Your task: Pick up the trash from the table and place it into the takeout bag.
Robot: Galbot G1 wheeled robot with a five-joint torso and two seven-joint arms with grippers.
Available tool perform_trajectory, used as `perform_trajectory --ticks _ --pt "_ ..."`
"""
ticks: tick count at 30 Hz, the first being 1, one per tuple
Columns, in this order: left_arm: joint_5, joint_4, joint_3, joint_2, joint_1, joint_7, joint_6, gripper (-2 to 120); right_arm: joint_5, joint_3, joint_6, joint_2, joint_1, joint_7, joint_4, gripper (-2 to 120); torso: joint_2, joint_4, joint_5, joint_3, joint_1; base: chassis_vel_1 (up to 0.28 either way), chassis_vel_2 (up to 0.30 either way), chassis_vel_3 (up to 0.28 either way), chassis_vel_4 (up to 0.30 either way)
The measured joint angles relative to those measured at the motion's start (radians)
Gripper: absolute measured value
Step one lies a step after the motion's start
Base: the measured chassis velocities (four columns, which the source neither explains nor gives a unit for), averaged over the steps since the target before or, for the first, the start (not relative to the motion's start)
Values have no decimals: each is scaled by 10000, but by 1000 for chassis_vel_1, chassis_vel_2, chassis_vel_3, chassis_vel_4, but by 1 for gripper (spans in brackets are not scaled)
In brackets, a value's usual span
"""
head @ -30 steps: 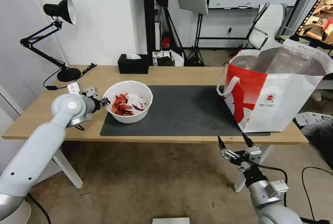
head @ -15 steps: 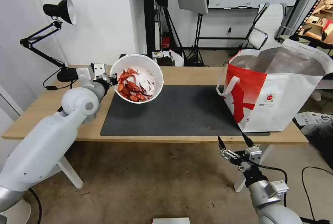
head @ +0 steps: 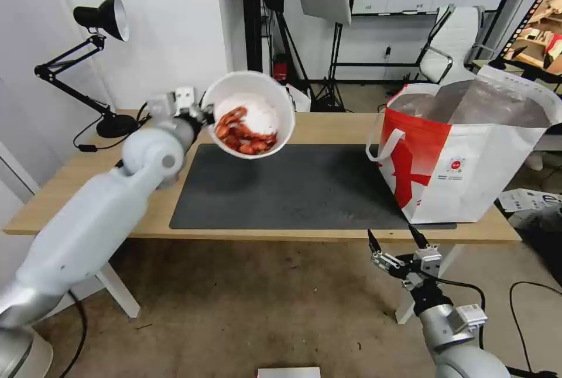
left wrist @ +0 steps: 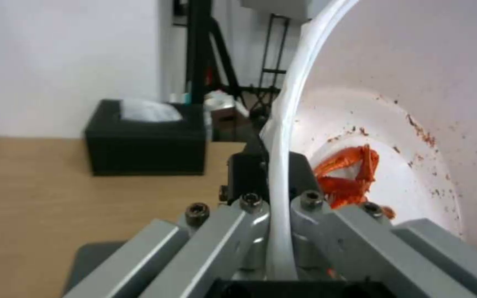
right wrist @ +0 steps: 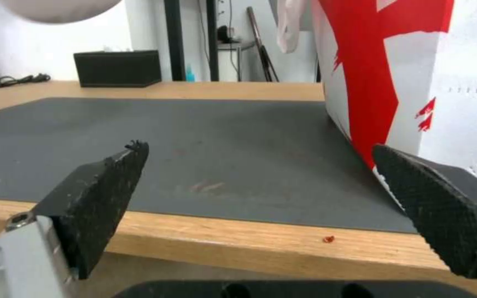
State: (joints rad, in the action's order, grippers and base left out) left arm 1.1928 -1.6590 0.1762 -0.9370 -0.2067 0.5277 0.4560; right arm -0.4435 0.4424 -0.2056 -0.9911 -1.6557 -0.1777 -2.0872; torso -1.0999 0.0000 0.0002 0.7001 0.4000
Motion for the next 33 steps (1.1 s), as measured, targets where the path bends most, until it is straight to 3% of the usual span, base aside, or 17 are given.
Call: perform_trajectory --ticks 5,6,9,13,22,29,33 --pt "405 749 1044 -1070 1688 226 17 0 0 0 0 0 0 0 -1 100 0 -2 2 0 0 0 0 0 0" --pt "405 749 1044 -1070 1688 226 17 0 0 0 0 0 0 0 -1 100 0 -2 2 0 0 0 0 0 0" --pt "550 1592 1442 -2078 2818 273 23 0 0 0 0 0 0 0 0 100 0 -5 3 -1 1 0 0 0 0" --pt "593 2256 1588 -2885 3441 328 25 0 0 0 0 0 1 1 0 100 0 0 0 -1 0 0 0 0 0" --pt "584 3266 1820 -4320 3986 363 27 0 0 0 0 0 0 -1 0 100 0 0 0 -1 0 0 0 0 0" --pt "519 4684 2111 -6082 4627 209 -34 0 0 0 -1 0 0 0 0 100 0 -5 3 -2 0 0 0 0 0" --pt "308 5010 2292 -6448 4686 -145 -217 0 -1 0 -1 0 0 0 0 100 0 -2 1 -1 0 0 0 0 0"
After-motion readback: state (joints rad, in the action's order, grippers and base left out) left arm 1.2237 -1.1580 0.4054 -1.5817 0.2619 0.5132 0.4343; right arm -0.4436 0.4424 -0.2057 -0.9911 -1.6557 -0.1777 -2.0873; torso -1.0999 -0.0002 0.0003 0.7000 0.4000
